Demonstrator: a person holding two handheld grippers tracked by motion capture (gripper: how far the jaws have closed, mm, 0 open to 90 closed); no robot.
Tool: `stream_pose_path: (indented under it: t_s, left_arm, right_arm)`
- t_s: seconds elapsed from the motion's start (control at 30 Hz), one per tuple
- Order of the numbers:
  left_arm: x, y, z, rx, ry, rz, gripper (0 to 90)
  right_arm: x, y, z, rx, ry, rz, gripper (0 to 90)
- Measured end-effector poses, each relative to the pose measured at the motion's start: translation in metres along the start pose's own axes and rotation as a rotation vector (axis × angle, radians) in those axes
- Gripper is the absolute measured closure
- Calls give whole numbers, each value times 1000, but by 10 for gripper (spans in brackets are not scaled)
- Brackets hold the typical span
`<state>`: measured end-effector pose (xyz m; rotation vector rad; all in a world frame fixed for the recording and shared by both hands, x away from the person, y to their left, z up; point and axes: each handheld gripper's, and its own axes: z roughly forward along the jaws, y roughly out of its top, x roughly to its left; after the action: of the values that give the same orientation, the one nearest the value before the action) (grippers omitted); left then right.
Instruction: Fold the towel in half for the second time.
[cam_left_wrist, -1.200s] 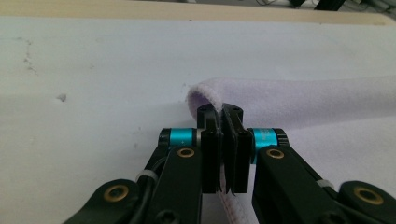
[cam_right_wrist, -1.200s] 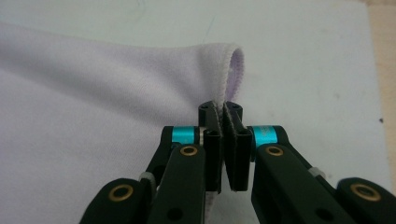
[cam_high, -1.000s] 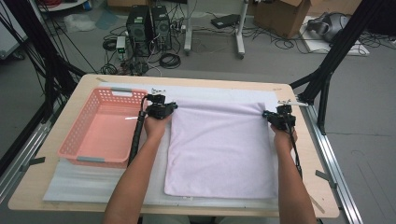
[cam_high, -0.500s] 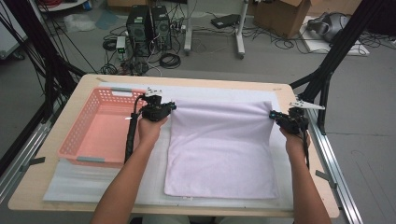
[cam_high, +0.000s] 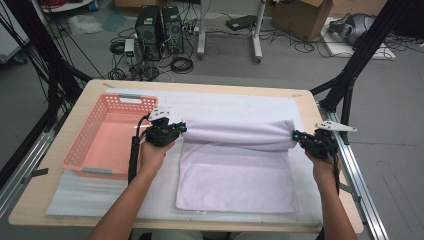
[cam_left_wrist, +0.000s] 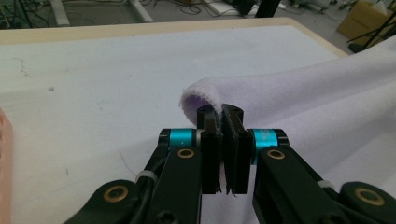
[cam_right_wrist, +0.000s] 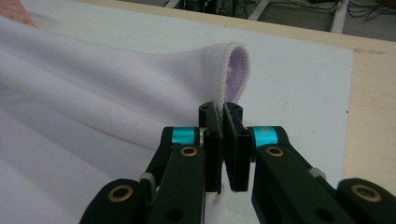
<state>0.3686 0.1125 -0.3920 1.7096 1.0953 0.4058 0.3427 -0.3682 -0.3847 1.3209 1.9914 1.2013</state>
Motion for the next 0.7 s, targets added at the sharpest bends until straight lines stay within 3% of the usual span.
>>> stream_pose_path:
  t_s: [0.13, 0.3, 0.63, 0.7]
  left_arm:
    - [-5, -10, -9, 2, -10, 25, 857]
    - [-7, -32, -17, 20, -27, 20, 857]
    - [-22, -52, -34, 26, -50, 79, 856]
    - [-24, -57, -36, 26, -53, 71, 854]
  right_arm:
    - [5, -12, -7, 2, 12, 2, 869]
    - [10, -29, -12, 13, 33, 12, 868]
    - [16, -61, -24, 35, 68, 57, 868]
    - [18, -62, -25, 39, 66, 50, 868]
